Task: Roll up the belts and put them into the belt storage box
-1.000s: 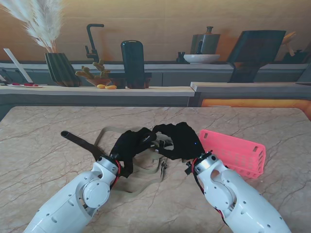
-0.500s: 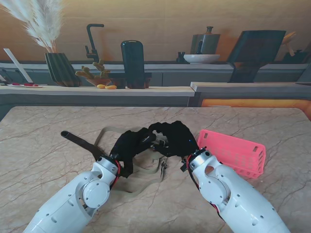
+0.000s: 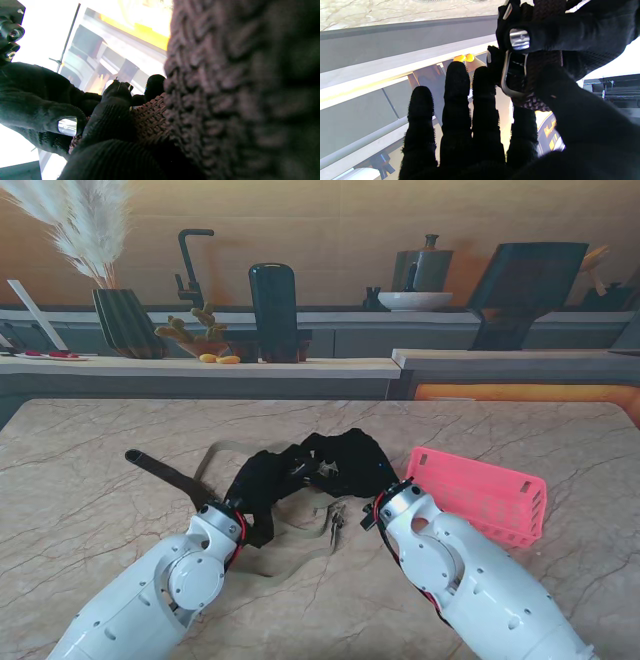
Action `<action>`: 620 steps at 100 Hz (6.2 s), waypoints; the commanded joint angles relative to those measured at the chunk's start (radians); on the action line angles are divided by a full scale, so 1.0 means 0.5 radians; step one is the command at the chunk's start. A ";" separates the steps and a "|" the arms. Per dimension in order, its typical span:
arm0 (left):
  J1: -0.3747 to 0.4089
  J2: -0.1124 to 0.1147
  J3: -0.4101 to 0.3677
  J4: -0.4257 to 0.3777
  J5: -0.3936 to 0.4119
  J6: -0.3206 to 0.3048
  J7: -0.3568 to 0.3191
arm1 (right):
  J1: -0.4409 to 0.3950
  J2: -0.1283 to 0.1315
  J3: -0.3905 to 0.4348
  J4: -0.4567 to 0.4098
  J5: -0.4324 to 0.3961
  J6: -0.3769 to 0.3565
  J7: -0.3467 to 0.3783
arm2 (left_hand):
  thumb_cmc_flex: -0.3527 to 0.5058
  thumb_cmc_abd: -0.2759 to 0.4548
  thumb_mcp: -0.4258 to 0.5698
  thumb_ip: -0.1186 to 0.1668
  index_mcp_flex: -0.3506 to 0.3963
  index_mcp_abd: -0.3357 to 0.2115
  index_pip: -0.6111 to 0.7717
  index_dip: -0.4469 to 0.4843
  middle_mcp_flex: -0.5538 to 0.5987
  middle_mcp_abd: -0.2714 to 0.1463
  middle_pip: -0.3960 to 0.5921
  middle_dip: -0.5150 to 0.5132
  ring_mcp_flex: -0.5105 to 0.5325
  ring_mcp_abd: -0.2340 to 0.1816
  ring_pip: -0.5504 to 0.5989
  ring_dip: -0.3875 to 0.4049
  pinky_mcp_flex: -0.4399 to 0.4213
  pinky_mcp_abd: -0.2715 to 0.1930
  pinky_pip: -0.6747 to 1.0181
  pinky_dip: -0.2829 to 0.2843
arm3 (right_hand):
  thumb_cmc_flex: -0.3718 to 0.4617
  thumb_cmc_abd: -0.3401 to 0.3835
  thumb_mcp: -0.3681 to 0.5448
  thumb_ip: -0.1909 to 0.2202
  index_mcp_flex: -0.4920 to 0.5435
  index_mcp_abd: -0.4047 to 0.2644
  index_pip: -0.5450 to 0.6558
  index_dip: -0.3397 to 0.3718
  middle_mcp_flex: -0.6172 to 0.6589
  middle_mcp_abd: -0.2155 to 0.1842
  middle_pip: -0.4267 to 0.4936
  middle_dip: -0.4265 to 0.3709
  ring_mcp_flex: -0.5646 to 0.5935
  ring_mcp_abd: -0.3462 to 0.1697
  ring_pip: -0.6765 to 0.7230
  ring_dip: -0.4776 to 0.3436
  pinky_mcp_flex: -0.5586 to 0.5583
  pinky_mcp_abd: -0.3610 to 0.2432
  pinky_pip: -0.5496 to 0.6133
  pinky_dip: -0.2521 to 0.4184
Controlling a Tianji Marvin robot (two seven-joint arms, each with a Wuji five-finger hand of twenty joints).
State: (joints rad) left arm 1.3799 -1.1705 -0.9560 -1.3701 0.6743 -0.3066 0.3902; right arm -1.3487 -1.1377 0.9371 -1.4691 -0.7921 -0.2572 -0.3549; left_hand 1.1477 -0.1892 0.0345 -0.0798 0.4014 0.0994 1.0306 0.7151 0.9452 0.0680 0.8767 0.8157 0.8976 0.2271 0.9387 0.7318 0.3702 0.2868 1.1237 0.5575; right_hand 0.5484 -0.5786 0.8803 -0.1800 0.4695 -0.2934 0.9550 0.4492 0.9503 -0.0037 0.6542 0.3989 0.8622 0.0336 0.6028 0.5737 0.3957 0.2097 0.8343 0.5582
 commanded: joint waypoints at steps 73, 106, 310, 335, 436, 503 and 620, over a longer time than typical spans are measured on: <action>0.081 -0.055 -0.077 -0.061 -0.260 -0.104 -0.015 | -0.118 -0.063 0.132 -0.160 0.297 0.114 0.087 | -1.128 -0.549 1.216 0.001 -0.089 -0.088 -0.725 -0.235 -0.434 -0.003 -0.609 -0.407 -0.346 -0.104 -0.516 -0.088 -0.176 -0.048 -0.289 -0.036 | 0.306 -0.161 0.290 -0.074 0.736 -0.149 0.305 -0.257 0.610 0.020 -0.178 -0.060 0.518 -0.011 -0.002 -0.044 0.266 -0.054 0.258 -0.133; 0.123 -0.046 -0.122 -0.110 -0.464 -0.144 -0.186 | -0.217 -0.016 0.339 -0.388 0.595 0.174 0.480 | -1.249 -0.400 0.931 0.010 -0.070 -0.156 -0.980 -0.328 -0.746 0.087 -1.037 -0.697 -0.740 -0.080 -1.006 -0.295 -0.380 -0.024 -0.575 0.028 | 0.268 -0.295 0.451 0.000 0.845 0.005 0.254 -0.287 0.703 0.103 -0.186 -0.127 0.570 0.049 0.005 -0.042 0.268 0.011 0.304 -0.148; 0.100 0.155 -0.180 -0.323 -0.578 0.232 -1.103 | -0.351 0.080 0.825 -0.649 0.090 -0.003 0.600 | -0.905 -0.451 0.798 0.047 0.447 -0.163 -1.194 -0.339 -0.360 0.176 -1.252 -0.904 -0.643 -0.041 -1.259 -0.575 -0.395 -0.021 -0.935 -0.144 | 0.284 -0.295 0.440 0.025 0.864 -0.032 0.219 -0.216 0.698 0.096 -0.209 -0.063 0.538 0.054 0.018 0.007 0.219 0.066 0.237 -0.136; 0.067 0.148 -0.082 -0.297 -0.233 0.234 -0.910 | -0.323 0.074 0.799 -0.638 0.111 0.035 0.592 | -0.988 -0.437 0.778 0.041 0.323 -0.042 -1.220 -0.352 -0.430 0.201 -1.182 -0.843 -0.638 0.052 -1.133 -0.474 -0.385 0.070 -0.777 -0.067 | 0.288 -0.305 0.452 0.033 0.869 -0.005 0.220 -0.222 0.702 0.112 -0.202 -0.062 0.547 0.067 0.030 0.012 0.227 0.073 0.239 -0.133; -0.031 0.168 0.064 -0.232 0.230 0.220 -0.716 | -0.278 0.052 0.724 -0.583 0.093 0.166 0.482 | 0.149 0.012 0.190 0.028 0.632 -0.023 -0.580 -0.422 0.271 0.283 -0.783 -0.812 0.063 0.087 -0.443 -0.405 0.160 0.019 0.043 -0.065 | 0.291 -0.303 0.456 0.051 0.868 0.010 0.221 -0.231 0.697 0.124 -0.180 -0.069 0.549 0.075 0.050 0.015 0.226 0.081 0.244 -0.130; 0.126 0.031 -0.123 -0.354 -1.272 0.548 -0.999 | -0.248 0.053 0.473 -0.341 -0.325 -0.046 -0.014 | 0.250 0.109 -0.036 0.047 0.583 0.062 -0.403 -0.344 0.317 0.301 -0.657 -0.838 0.102 0.104 -0.304 -0.410 0.156 0.013 0.172 -0.028 | 0.290 -0.261 0.414 0.043 0.826 -0.025 0.230 -0.238 0.668 0.098 -0.181 -0.087 0.532 0.050 0.038 0.002 0.213 0.077 0.249 -0.137; 0.213 -0.051 -0.291 -0.632 -1.651 1.157 -0.867 | -0.327 0.096 0.437 -0.255 -0.514 -0.388 -0.147 | 0.179 0.167 -0.088 0.054 0.474 0.173 -0.175 -0.138 0.421 0.294 -0.150 -0.507 0.218 0.119 0.145 -0.202 0.175 0.121 0.451 0.168 | 0.285 -0.190 0.332 -0.023 0.754 -0.184 0.281 -0.223 0.610 -0.016 -0.194 -0.092 0.471 -0.036 -0.003 -0.026 0.161 0.053 0.226 -0.175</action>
State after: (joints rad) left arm 1.4986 -1.1881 -1.1022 -1.6750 -0.1606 0.2601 -0.0475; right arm -1.5053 -1.0916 1.1554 -1.5870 -1.0406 -0.4428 -0.4226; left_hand 1.1998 -0.1578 0.0005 -0.0839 0.6549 0.1876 0.9013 0.6279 1.1078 0.2078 0.7450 0.5438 0.9714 0.2920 0.9819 0.6163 0.4460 0.3302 1.2914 0.6194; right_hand 0.6503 -0.7614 1.0024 -0.2288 0.8022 -0.2399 0.9655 0.2931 1.2633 0.0099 0.5540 0.3539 1.1109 0.0508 0.6094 0.5734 0.4985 0.2254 0.9552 0.4852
